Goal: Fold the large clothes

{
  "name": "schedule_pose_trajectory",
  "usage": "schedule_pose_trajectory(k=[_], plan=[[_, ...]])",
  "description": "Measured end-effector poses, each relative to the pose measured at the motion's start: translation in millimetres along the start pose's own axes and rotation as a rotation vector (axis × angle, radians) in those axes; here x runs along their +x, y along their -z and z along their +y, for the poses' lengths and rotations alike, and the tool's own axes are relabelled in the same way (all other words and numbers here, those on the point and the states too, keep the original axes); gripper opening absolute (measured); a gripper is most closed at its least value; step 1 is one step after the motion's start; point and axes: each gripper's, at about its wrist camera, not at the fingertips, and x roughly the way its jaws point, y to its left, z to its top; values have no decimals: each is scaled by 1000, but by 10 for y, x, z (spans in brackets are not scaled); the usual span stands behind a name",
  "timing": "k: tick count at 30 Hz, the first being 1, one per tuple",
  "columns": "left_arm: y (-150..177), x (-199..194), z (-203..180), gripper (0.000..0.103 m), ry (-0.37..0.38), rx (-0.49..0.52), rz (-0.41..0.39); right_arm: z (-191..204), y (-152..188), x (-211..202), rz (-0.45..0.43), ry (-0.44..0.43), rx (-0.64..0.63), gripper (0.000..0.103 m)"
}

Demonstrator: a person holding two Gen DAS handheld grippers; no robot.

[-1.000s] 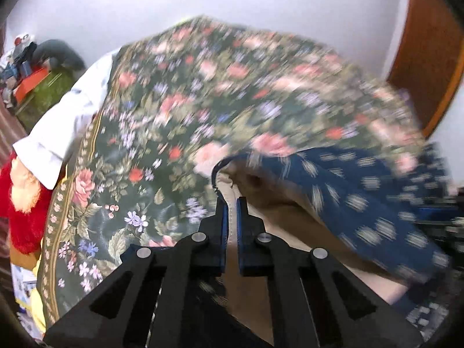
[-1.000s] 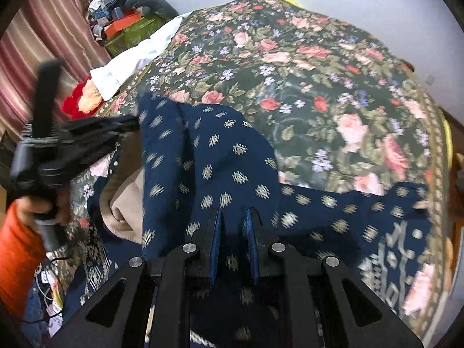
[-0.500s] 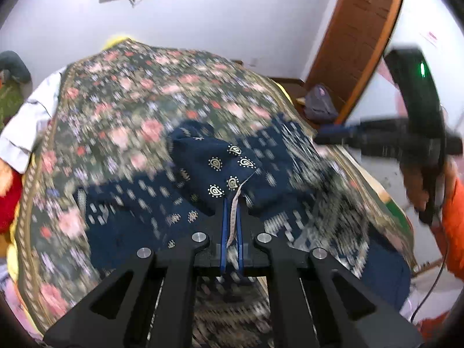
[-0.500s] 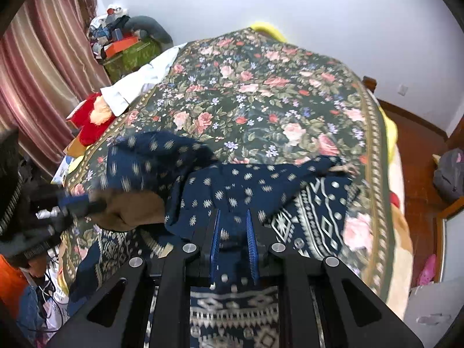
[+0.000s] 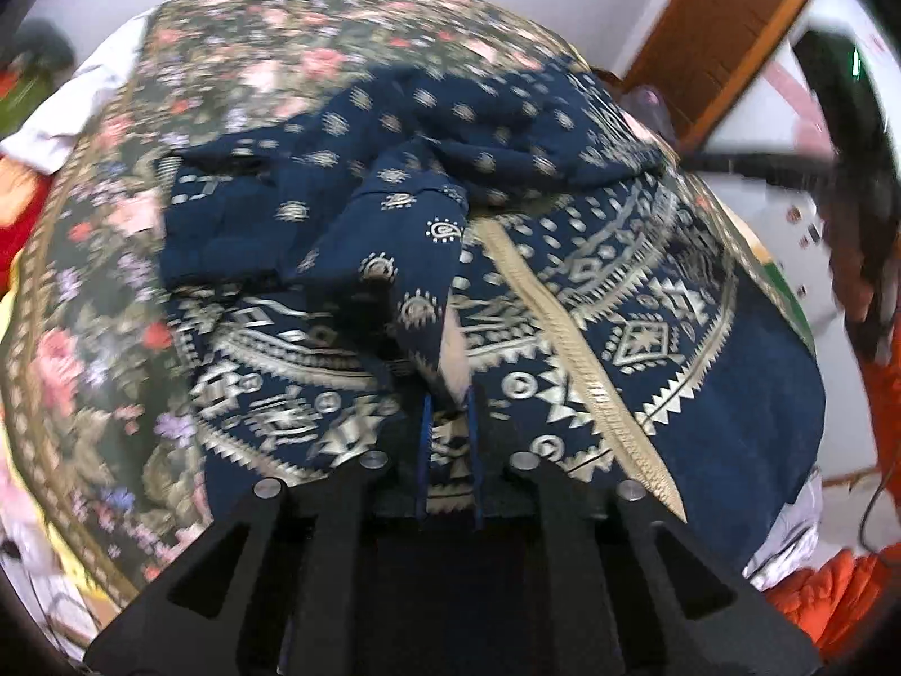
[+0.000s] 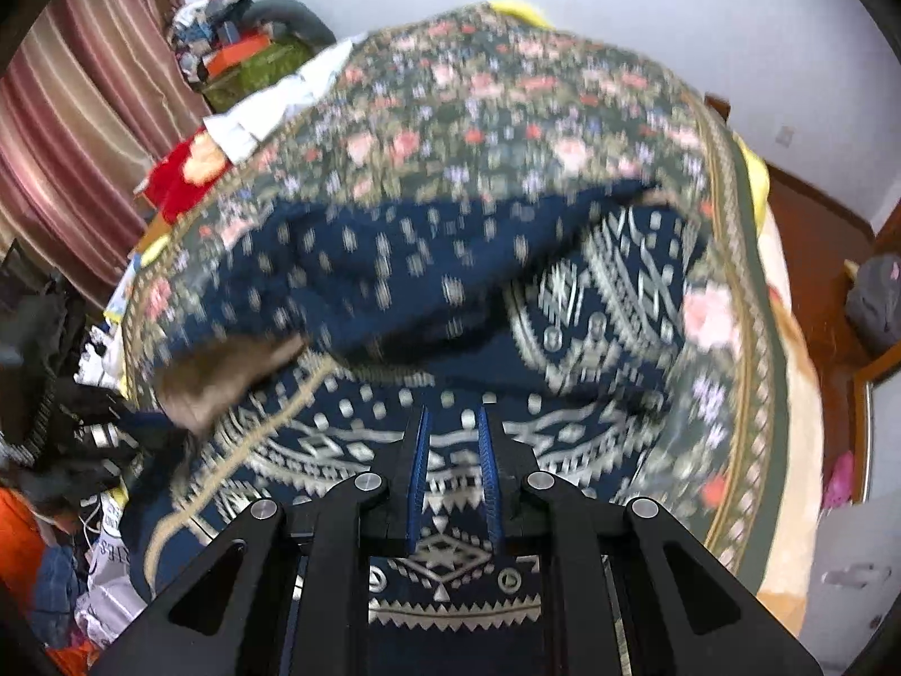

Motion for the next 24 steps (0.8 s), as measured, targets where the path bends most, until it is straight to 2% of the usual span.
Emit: schedule_pose_trajectory(k=[1,3,5,8,12,15,18,19,20,21,22,24], plan=[[-16,-98,61,22,-5,-24,-22,-7,31,47,14,2,2,13],[-57,-234,146,44,-13,-49,-60,-25,89,124,34,0,3,13],[-133,-409,214,51,-46,-66,-124,-49,121,161,39,-4,6,13],[-343,-465,373,57,-90,-88,-166,-87,122,189,42,-18,22,13],[-684,-233,614,57,-97,-143,-152,-132,104,228,42,-34,46,13],[-930,104,731,57,-27,-181,-98,-155,97,248,44,-36,53,13],[-1102,424,702,57,87,-195,-43,-191,102,255,49,-30,59,13],[-1145,537,670,57,125,-213,-17,-206,104,249,49,-26,62,13],[-1163,583,624,43,140,-215,-4,-225,106,238,48,-22,63,13],[-1190,634,548,19,137,-195,9,-250,108,222,45,-17,66,13],[-1193,643,479,13,125,-174,14,-275,109,203,42,-15,70,13],[-1194,583,270,12,92,-105,-18,-328,103,145,29,-14,82,13]])
